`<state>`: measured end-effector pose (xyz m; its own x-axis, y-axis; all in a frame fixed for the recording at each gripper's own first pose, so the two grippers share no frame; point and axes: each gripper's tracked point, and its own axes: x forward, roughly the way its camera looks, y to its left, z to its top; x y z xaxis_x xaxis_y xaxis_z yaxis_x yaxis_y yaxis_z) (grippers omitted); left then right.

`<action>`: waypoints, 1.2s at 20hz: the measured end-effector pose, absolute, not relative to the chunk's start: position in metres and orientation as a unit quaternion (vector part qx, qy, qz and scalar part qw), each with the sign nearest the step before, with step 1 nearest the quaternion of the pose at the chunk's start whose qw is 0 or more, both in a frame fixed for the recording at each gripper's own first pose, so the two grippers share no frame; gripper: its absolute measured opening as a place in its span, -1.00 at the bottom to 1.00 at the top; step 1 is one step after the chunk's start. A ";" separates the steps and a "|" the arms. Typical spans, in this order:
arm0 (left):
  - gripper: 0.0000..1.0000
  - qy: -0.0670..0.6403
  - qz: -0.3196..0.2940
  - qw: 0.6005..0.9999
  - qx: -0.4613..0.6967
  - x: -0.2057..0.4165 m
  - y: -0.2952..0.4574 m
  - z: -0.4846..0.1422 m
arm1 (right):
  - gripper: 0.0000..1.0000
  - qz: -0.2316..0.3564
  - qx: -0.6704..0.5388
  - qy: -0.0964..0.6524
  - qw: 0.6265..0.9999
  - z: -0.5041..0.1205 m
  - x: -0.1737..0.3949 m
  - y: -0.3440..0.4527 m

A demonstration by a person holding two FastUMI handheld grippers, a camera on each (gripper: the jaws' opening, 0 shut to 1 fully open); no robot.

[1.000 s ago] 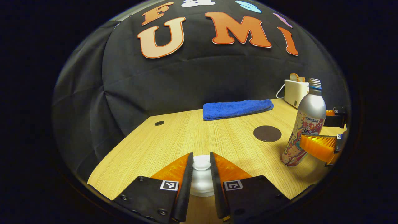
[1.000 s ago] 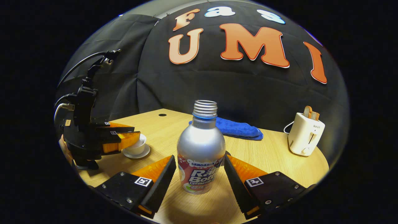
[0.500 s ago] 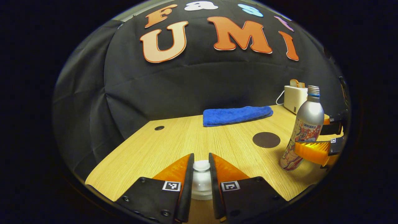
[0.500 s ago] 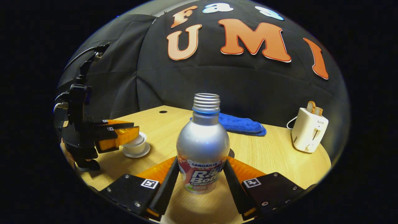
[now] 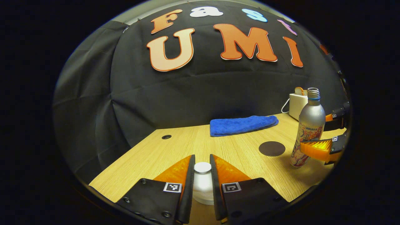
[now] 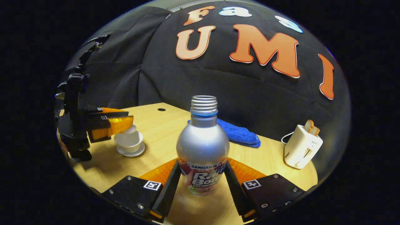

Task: Open the teacup lid with one hand, grasp the water bottle and pour water into the teacup with the other hand; after pouring, place the water bottle on the coaster and then close the teacup lid.

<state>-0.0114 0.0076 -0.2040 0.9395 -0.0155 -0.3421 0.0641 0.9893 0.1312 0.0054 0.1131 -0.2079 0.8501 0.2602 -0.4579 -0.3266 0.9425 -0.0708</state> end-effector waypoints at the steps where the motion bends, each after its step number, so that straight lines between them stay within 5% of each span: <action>1: -0.34 0.171 -0.018 0.983 0.069 -0.012 0.012 -0.203 | 0.59 0.150 -0.090 0.226 0.958 -0.206 0.008 0.111; 9: -0.34 0.156 0.002 0.986 0.058 -0.014 0.046 -0.182 | 0.59 0.146 -0.228 0.215 0.938 -0.189 0.023 0.108; 24: -0.34 0.148 0.070 0.985 0.049 -0.046 0.126 -0.170 | 0.59 0.228 -0.398 0.151 0.876 -0.193 0.041 0.180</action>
<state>-0.0463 0.1259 -0.1698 0.9461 0.1531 -0.2855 -0.1242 0.9853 0.1169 0.0412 0.1798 -0.1927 0.8499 0.2792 -0.4468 -0.5202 0.5789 -0.6279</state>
